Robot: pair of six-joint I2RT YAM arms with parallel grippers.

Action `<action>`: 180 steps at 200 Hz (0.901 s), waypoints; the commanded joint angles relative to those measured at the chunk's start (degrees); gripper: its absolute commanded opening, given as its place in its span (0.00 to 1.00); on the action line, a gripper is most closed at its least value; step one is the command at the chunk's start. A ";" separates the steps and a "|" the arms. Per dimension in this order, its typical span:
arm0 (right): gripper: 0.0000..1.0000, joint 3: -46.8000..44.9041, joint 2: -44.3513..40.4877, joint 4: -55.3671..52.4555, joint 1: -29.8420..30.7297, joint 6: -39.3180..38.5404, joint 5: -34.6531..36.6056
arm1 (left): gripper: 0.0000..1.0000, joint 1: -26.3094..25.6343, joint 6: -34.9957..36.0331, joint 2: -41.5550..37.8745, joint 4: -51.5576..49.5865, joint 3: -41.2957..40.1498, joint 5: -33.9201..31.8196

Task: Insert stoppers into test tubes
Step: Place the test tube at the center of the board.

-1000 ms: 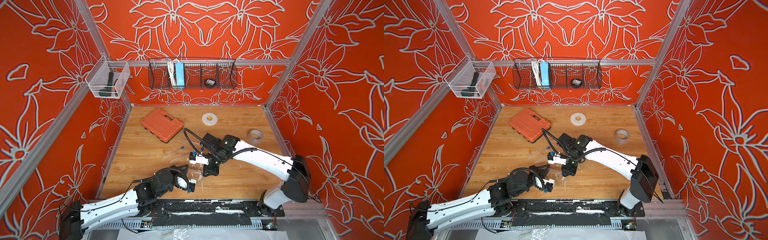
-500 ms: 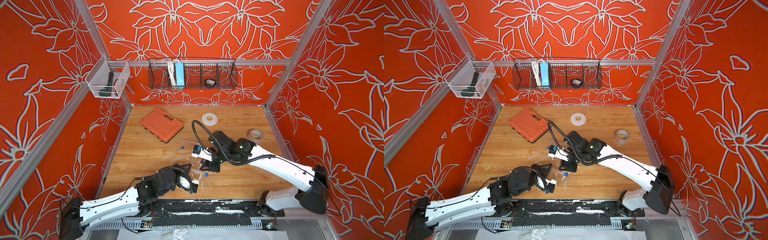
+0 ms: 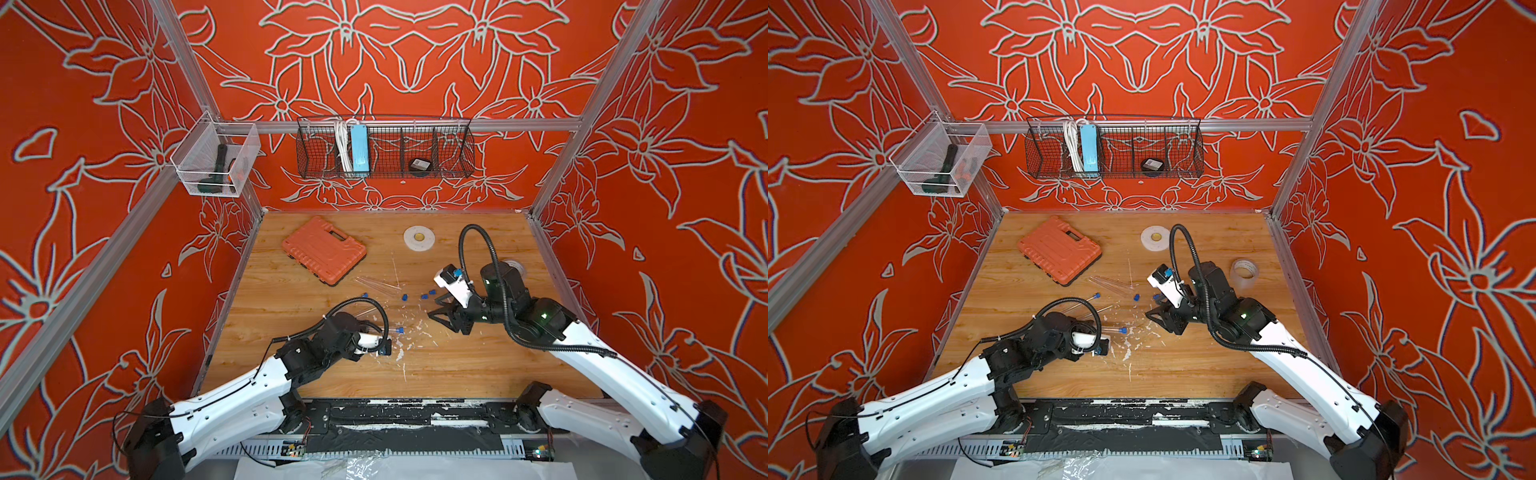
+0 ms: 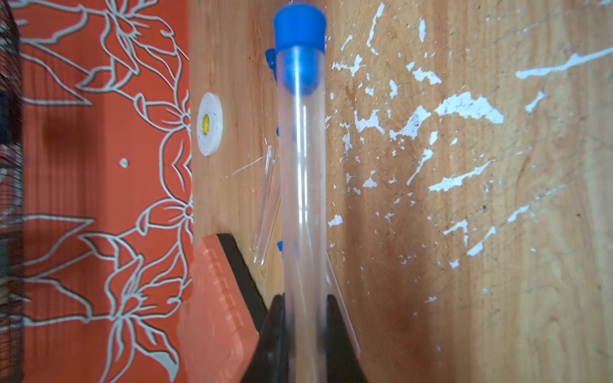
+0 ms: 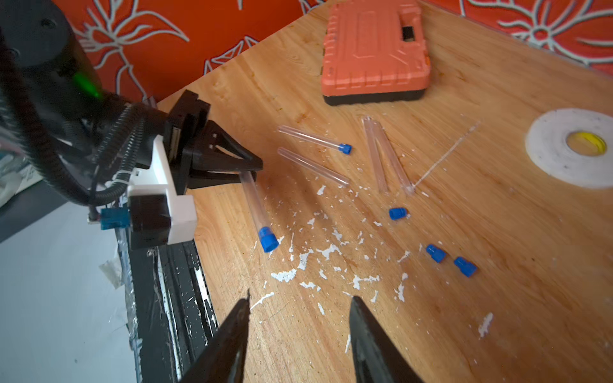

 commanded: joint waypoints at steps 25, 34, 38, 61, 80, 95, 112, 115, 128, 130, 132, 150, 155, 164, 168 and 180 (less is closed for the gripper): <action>0.48 -4.14 -2.10 5.18 -2.70 6.56 -0.39 | 0.00 11.38 -6.39 5.79 -3.52 2.75 11.31; 0.49 -4.84 -2.50 5.85 -2.81 7.02 -0.85 | 0.00 13.97 -6.89 7.43 -3.28 3.35 12.24; 0.48 -5.09 -2.69 6.27 -2.81 7.21 -1.05 | 0.00 15.19 -6.99 8.64 -3.17 3.70 12.64; 0.48 -7.40 -3.91 9.17 -2.82 8.49 -3.45 | 0.00 21.66 -6.57 14.83 -2.90 6.52 13.63; 0.48 -9.18 -4.71 11.95 -2.81 10.11 -5.99 | 0.00 27.13 -5.61 18.34 -2.43 9.75 16.45; 0.48 -9.97 -5.22 13.92 -2.82 11.52 -7.95 | 0.00 30.38 -4.55 21.19 -2.17 11.78 17.86; 0.48 -10.15 -5.93 14.37 -2.82 11.87 -8.79 | 0.00 32.87 -3.10 24.36 -3.07 14.01 18.47; 0.48 -10.22 -6.11 14.43 -2.82 11.79 -8.80 | 0.00 33.37 -2.91 24.82 -3.15 14.34 18.82; 0.48 -10.18 -6.89 14.37 -2.82 11.70 -8.78 | 0.00 35.16 -2.55 27.07 -3.55 15.76 20.27; 0.48 -10.23 -7.05 14.50 -2.82 11.71 -8.79 | 0.00 35.36 -2.50 27.49 -3.65 15.92 20.36; 0.48 -10.24 -7.09 14.51 -2.82 11.70 -8.79 | 0.00 35.57 -2.51 27.86 -3.79 16.17 20.54; 0.48 -10.33 -8.21 14.29 -2.82 11.58 -8.64 | 0.00 36.96 -2.35 30.71 -5.05 17.60 21.67; 0.48 -10.41 -8.50 14.26 -2.82 11.52 -8.62 | 0.00 37.41 -2.44 31.21 -5.26 17.89 22.02; 0.48 -10.57 -8.94 14.12 -2.77 11.55 -8.53 | 0.00 38.19 -2.81 31.99 -5.57 18.32 23.10; 0.48 -10.60 -9.12 14.12 -2.81 11.54 -8.60 | 0.00 38.56 -2.91 32.27 -5.76 18.45 23.56; 0.48 -11.06 -9.72 14.75 -2.80 11.88 -8.87 | 0.00 39.44 -2.93 33.23 -5.82 18.63 24.37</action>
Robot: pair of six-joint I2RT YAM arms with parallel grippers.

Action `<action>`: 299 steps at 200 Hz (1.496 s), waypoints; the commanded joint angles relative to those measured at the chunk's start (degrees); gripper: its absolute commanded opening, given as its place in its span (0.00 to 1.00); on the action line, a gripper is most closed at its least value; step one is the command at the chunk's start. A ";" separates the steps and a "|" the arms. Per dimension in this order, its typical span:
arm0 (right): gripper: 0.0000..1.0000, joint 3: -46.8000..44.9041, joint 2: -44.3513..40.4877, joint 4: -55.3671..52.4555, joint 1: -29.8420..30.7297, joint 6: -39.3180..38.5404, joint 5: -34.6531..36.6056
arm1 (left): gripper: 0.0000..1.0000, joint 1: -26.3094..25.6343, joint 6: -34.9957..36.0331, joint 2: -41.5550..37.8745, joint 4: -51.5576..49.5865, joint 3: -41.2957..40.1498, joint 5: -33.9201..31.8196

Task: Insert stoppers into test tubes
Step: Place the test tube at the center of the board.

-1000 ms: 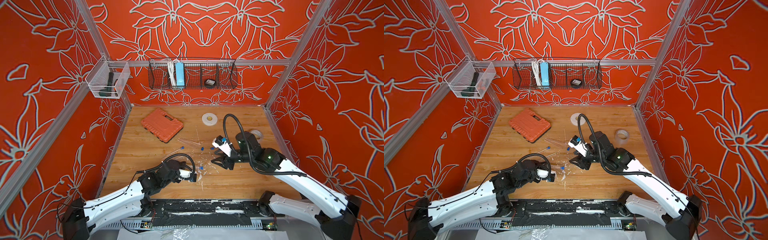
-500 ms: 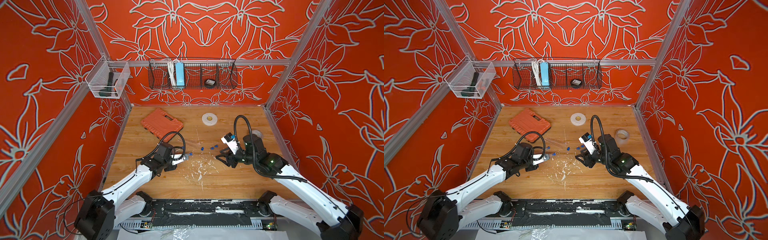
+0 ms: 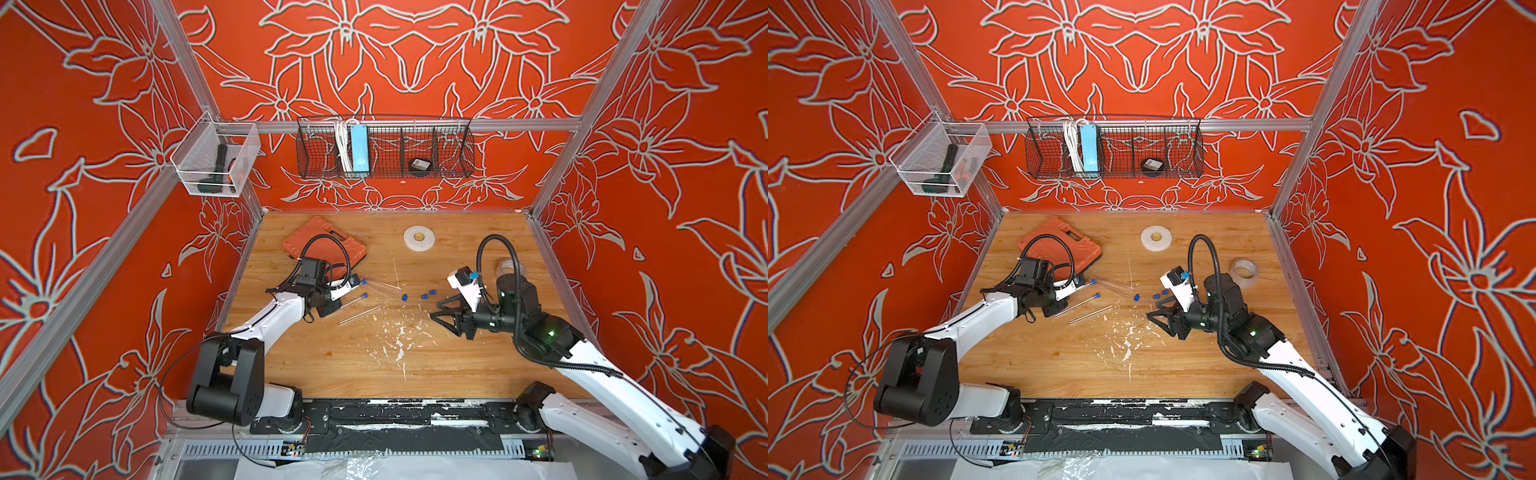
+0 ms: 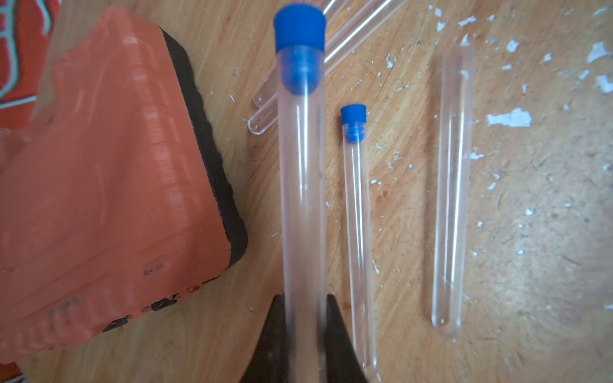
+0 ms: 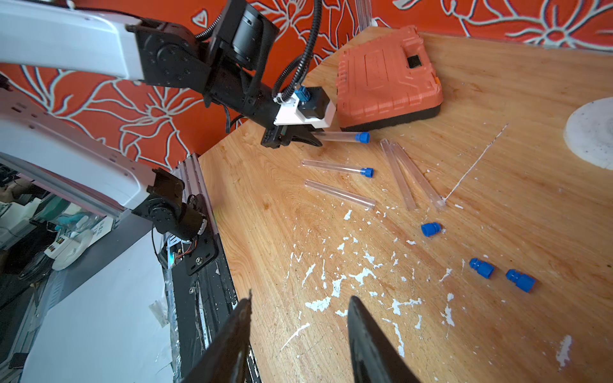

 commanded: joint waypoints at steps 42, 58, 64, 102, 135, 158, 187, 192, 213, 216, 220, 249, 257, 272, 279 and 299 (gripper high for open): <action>0.48 -1.50 -2.38 2.21 -0.07 1.70 -2.70 | 0.00 3.16 0.79 5.63 -1.97 2.03 4.23; 0.48 -1.55 -2.68 2.15 -0.06 1.70 -2.62 | 0.00 3.60 0.75 7.06 -1.61 2.43 3.60; 0.48 -1.54 -2.73 2.28 -0.06 1.72 -2.70 | 0.00 3.75 0.62 7.45 -1.43 2.64 3.35; 0.48 -1.54 -2.67 2.38 -0.06 1.75 -3.15 | 0.01 4.95 0.34 9.34 -1.66 4.07 2.86; 0.48 -1.72 -2.99 2.83 0.03 1.74 -3.54 | 0.03 5.27 0.00 10.72 -1.78 3.89 3.61; 0.48 -1.78 -3.21 2.99 0.11 1.76 -3.85 | 0.05 5.28 -0.12 11.92 -2.21 4.11 3.76; 0.48 -2.08 -3.43 3.34 0.20 1.87 -3.94 | 0.07 5.33 -0.30 12.46 -2.43 4.17 3.75; 0.48 -2.08 -3.42 3.28 0.20 1.80 -3.98 | 0.07 5.28 -0.22 12.52 -2.39 4.11 3.61; 0.48 -2.00 -3.31 3.27 0.29 1.84 -4.11 | 0.12 5.32 -0.30 12.91 -1.79 3.76 2.70; 0.48 -1.99 -3.34 3.31 0.29 1.74 -4.11 | 0.13 5.28 -0.33 13.03 -1.78 3.80 2.59; 0.48 -1.99 -3.30 3.32 0.32 1.72 -4.11 | 0.14 5.27 -0.41 13.21 -1.71 3.79 2.37; 0.48 -1.99 -3.30 2.80 0.38 1.48 -3.85 | 0.18 5.13 -0.39 13.92 -1.86 3.88 1.56; 0.48 -1.99 -3.45 2.72 0.38 1.46 -3.76 | 0.19 5.06 -0.39 13.97 -2.01 3.89 1.26; 0.48 -1.99 -3.42 2.62 0.38 1.41 -3.67 | 0.22 5.01 -0.39 14.00 -2.13 3.89 1.24; 0.48 -1.99 -3.42 2.61 0.38 1.40 -3.67 | 0.23 5.03 -0.43 13.90 -2.04 3.86 1.11; 0.48 -1.89 -3.40 2.52 0.51 1.43 -3.85 | 0.25 5.07 -0.58 13.73 -2.17 3.98 0.85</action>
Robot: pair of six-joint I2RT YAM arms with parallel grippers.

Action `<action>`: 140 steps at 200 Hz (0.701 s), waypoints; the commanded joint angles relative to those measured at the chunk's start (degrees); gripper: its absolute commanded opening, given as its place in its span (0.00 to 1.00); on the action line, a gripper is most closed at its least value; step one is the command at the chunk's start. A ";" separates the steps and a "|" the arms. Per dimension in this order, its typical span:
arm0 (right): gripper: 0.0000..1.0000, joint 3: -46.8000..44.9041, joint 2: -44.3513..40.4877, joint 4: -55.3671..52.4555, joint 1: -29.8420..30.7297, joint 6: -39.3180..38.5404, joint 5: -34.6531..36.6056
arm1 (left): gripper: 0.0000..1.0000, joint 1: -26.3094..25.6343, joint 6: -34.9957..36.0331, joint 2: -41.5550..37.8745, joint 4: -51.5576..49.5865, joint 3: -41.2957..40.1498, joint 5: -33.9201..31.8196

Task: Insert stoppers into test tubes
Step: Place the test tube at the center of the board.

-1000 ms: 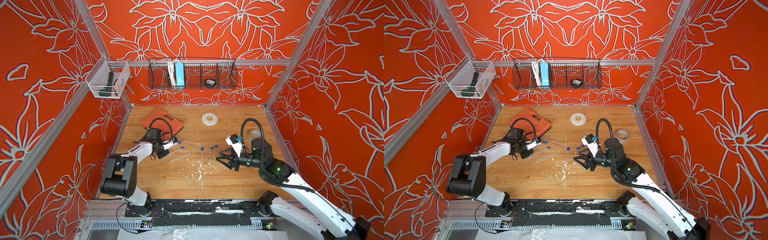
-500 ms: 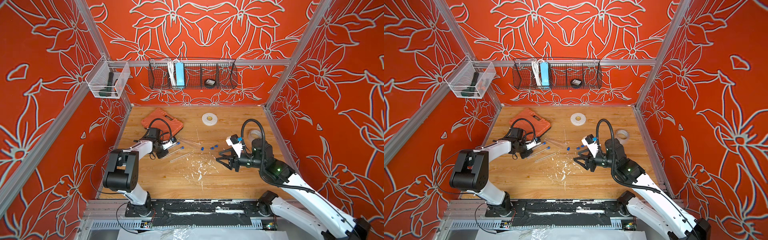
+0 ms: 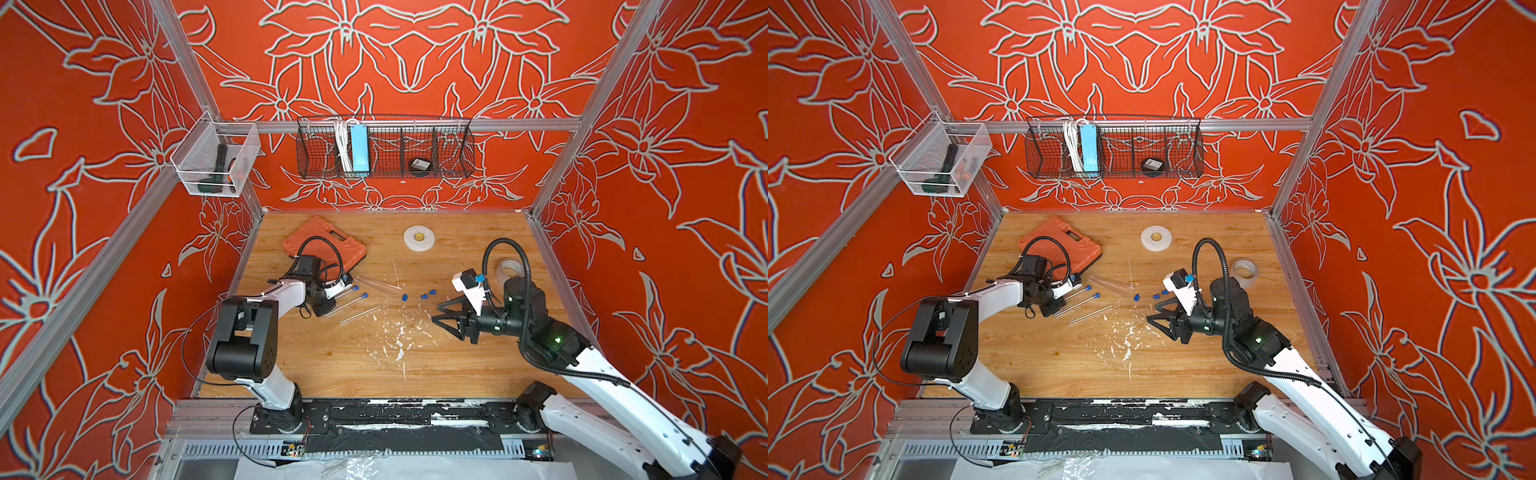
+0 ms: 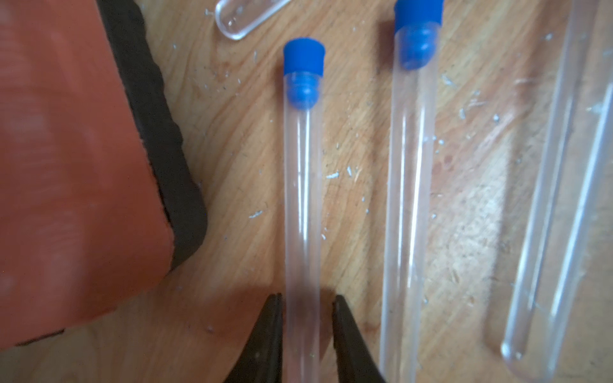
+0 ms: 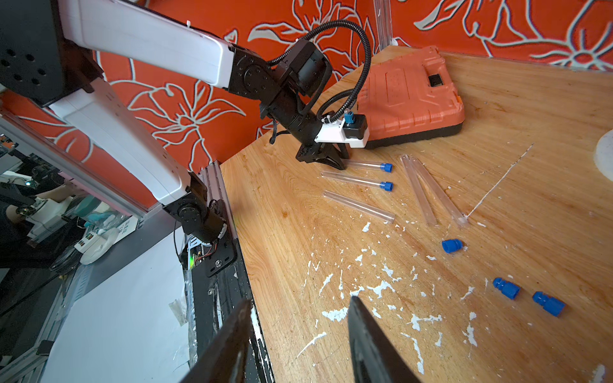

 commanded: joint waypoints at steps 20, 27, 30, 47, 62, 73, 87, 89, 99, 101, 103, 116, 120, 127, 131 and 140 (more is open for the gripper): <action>0.48 -0.59 -0.49 0.66 0.38 0.13 -0.82 | 0.26 0.10 -0.35 0.31 -1.54 0.61 -0.69; 0.48 -0.56 -0.42 0.66 0.38 0.18 -0.81 | 0.27 0.06 -0.39 -0.30 -1.46 0.78 -0.81; 0.48 -0.58 -0.39 0.63 0.36 0.12 -0.81 | 0.27 0.05 -0.47 -0.52 -1.45 0.87 -0.83; 0.48 -0.48 -0.18 0.49 0.36 0.16 -0.90 | 0.31 0.05 -1.03 -2.86 -1.02 1.35 -0.78; 0.48 -0.50 -0.04 0.40 0.36 0.04 -0.76 | 0.35 0.06 -2.14 -5.23 -0.09 1.62 -1.19; 0.48 -0.42 0.18 0.28 0.36 -0.07 -0.81 | 0.39 0.05 -3.41 -7.10 1.10 1.69 -1.47; 0.48 -0.08 0.46 -0.11 0.41 -0.38 -0.51 | 0.40 -0.15 -5.09 -10.20 2.15 1.45 -0.31; 0.48 -0.07 0.55 -0.18 0.37 -0.41 -0.43 | 0.40 -0.24 -5.31 -10.69 2.33 1.32 -0.05; 0.48 0.10 0.81 -0.61 0.36 -0.69 -0.12 | 0.41 -0.96 -5.96 -13.60 3.10 0.49 1.01; 0.48 0.16 0.83 -0.68 0.40 -0.71 -0.05 | 0.41 -1.28 -5.92 -14.05 3.07 0.29 1.14; 0.48 0.23 0.90 -0.74 0.37 -0.75 0.02 | 0.41 -1.63 -5.98 -14.62 3.05 0.11 1.21; 0.48 0.33 1.26 -0.98 0.36 -1.09 0.61 | 0.42 -4.76 -5.84 -17.69 2.38 -1.20 0.85; 0.48 0.29 1.36 -1.04 0.36 -1.14 0.82 | 0.42 -5.92 -5.63 -18.48 1.86 -1.56 0.53; 0.48 0.37 1.67 -1.43 0.36 -1.34 1.18 | 0.42 -7.92 -5.67 -19.60 1.32 -2.20 0.02; 0.48 0.46 1.76 -1.62 0.37 -1.53 1.47 | 0.42 -9.15 -5.84 -20.10 0.82 -2.52 -0.40; 0.49 0.64 2.24 -2.04 0.36 -1.70 2.17 | 0.42 -11.72 -6.26 -20.90 -0.38 -3.28 -1.60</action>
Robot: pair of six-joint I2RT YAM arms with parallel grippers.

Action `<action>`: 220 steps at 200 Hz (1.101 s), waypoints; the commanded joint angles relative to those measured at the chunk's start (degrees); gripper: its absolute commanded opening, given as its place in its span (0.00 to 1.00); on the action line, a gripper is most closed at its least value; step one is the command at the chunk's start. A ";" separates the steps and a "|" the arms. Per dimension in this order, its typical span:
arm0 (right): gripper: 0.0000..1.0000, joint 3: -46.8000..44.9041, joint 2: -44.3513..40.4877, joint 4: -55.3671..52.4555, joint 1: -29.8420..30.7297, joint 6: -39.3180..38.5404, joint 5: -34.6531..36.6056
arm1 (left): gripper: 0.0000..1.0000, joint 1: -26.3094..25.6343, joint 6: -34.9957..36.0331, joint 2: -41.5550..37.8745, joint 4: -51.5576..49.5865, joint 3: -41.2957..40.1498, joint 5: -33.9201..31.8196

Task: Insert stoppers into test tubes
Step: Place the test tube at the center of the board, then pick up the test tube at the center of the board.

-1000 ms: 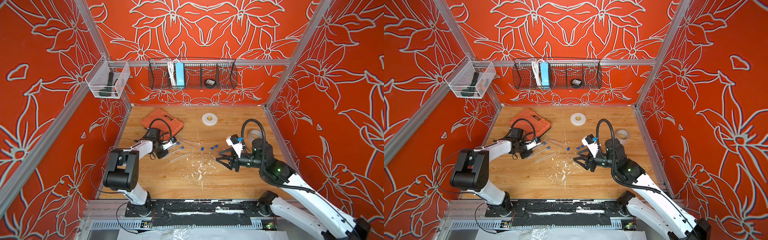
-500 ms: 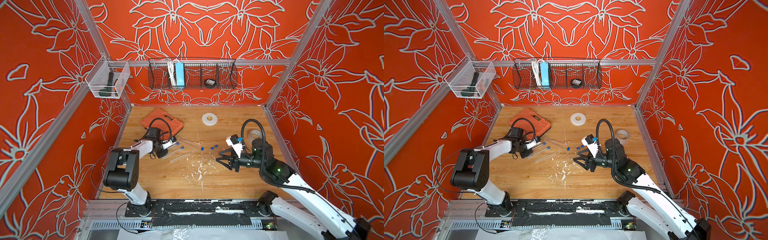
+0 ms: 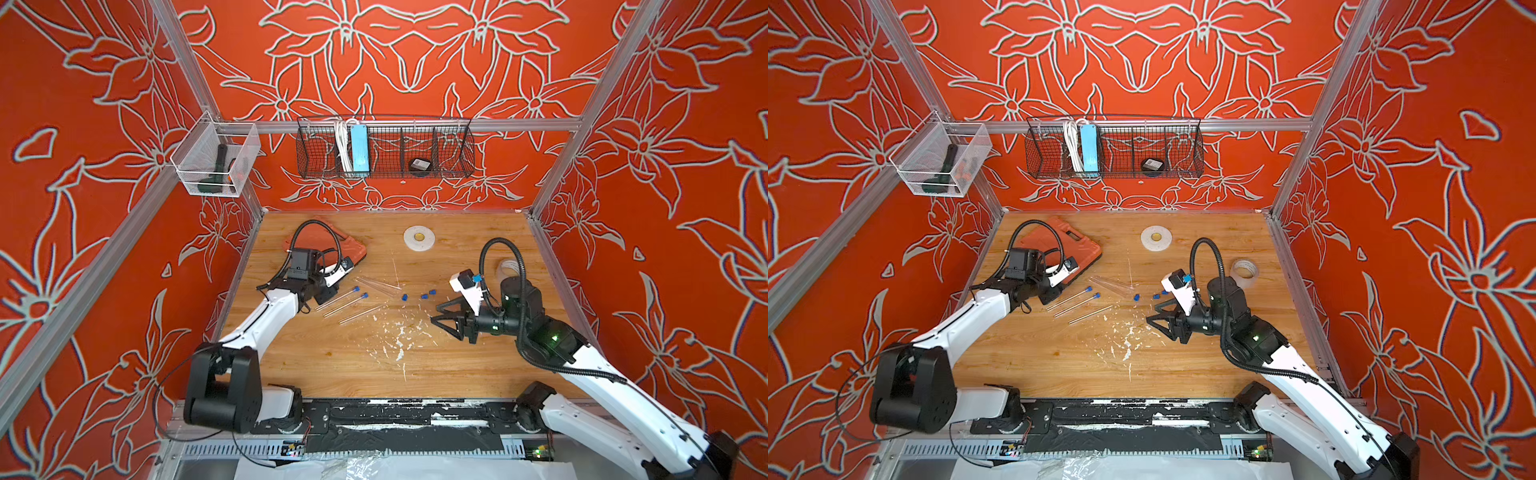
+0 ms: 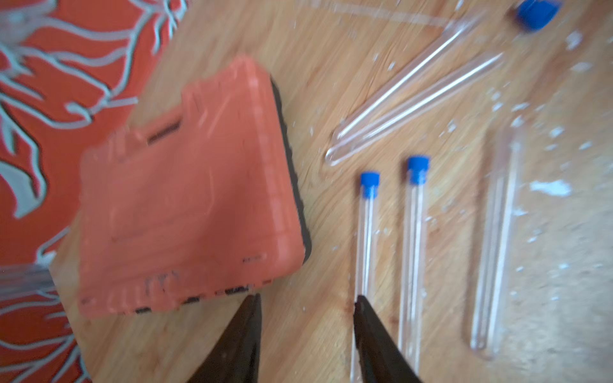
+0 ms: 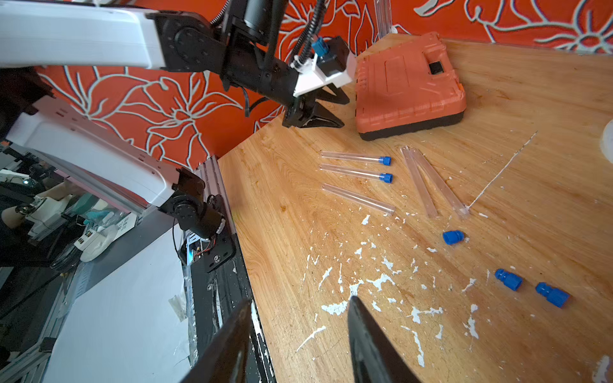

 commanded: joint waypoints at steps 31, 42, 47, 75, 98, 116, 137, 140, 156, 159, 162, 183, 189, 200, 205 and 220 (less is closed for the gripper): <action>0.49 0.98 1.86 -2.44 0.32 -1.47 4.59 | 0.46 -13.76 -5.89 -4.89 -3.79 -6.32 -4.27; 0.49 1.16 2.21 -2.91 0.34 -1.70 5.63 | 0.50 -16.37 -8.76 -4.98 -3.67 -7.37 -5.62; 0.49 1.25 2.25 -3.10 0.32 -1.87 6.08 | 0.51 -17.23 -9.96 -4.71 -3.57 -7.76 -6.23; 0.49 1.78 2.89 -4.15 0.32 -2.30 7.45 | 0.53 -20.47 -12.03 -2.88 -4.35 -8.25 -6.36; 0.49 2.01 3.30 -4.76 0.31 -2.58 7.98 | 0.54 -20.67 -12.51 0.22 -3.92 -7.34 -7.96; 0.49 1.96 3.21 -5.06 0.32 -2.68 8.03 | 0.54 -20.71 -13.05 2.85 -3.83 -5.68 -10.23; 0.50 1.79 3.00 -5.13 0.31 -2.65 7.95 | 0.54 -20.71 -12.79 5.76 -4.31 -4.19 -12.44; 0.49 1.79 2.93 -5.14 0.32 -2.64 7.92 | 0.53 -20.71 -12.79 6.13 -4.39 -3.95 -12.67; 0.49 1.74 2.94 -5.12 0.36 -2.65 7.71 | 0.53 -20.71 -13.06 7.81 -4.75 -2.59 -13.13; 0.50 1.70 2.94 -5.16 0.36 -2.67 7.68 | 0.53 -20.71 -13.01 8.06 -4.79 -2.41 -13.16; 0.50 1.70 2.98 -5.13 0.39 -2.64 7.67 | 0.53 -20.66 -12.97 8.35 -4.86 -2.29 -13.20; 0.49 1.61 2.94 -5.03 0.31 -2.63 7.67 | 0.51 -20.62 -12.53 10.72 -6.11 -1.38 -14.06; 0.49 1.54 2.85 -4.97 0.31 -2.62 7.67 | 0.50 -20.62 -12.45 11.36 -7.00 -0.88 -14.29; 0.49 1.46 2.84 -4.98 0.31 -2.57 7.72 | 0.48 -20.62 -12.53 12.50 -8.48 0.00 -14.55; 0.49 1.44 2.89 -4.90 0.34 -2.46 7.67 | 0.48 -20.62 -12.53 12.75 -8.88 0.18 -14.63; 0.50 1.26 2.89 -4.72 0.31 -2.41 7.58 | 0.47 -20.53 -12.59 13.52 -9.44 1.07 -14.49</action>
